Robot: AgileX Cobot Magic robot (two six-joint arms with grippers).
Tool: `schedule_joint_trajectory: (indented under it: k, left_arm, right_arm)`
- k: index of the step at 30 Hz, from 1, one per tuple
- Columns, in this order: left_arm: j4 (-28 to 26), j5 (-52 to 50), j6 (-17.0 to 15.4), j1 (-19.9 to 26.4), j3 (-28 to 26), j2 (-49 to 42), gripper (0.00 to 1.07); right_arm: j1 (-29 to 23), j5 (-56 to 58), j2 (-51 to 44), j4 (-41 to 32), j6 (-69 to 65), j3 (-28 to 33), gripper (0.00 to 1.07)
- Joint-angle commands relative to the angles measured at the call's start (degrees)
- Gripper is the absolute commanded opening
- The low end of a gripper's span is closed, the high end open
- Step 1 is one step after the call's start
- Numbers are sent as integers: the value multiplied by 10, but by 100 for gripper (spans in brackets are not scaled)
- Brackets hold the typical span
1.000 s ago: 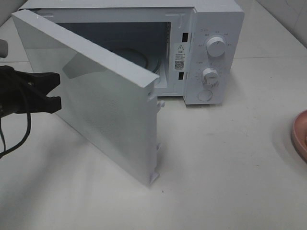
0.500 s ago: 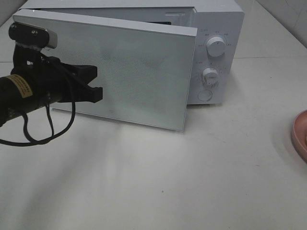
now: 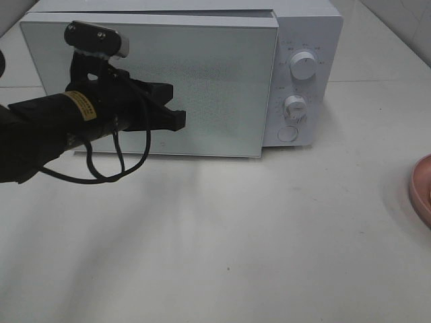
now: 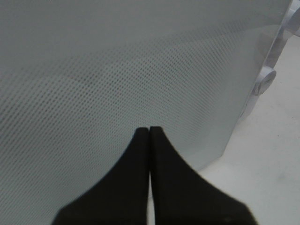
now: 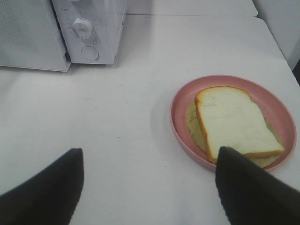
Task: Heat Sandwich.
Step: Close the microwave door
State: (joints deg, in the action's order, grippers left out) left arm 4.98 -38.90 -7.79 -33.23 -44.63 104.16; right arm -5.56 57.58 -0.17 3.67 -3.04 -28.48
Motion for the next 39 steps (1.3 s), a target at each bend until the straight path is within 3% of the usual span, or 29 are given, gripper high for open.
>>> schedule_joint_trajectory:
  k: [1,22,39]
  left_arm:
    - [-6,17,1,-13,-34,13,0]
    - [-13,93,-1,-56,-213,112,0]
    - [-36,128,11,-58,-315,168,0]
  right_arm:
    - [1,-5,-17,2,-1,1,75]
    - [1,-5,-17,2,-1,1,75]
    - [1,-5,-17,2,-1,1,75]
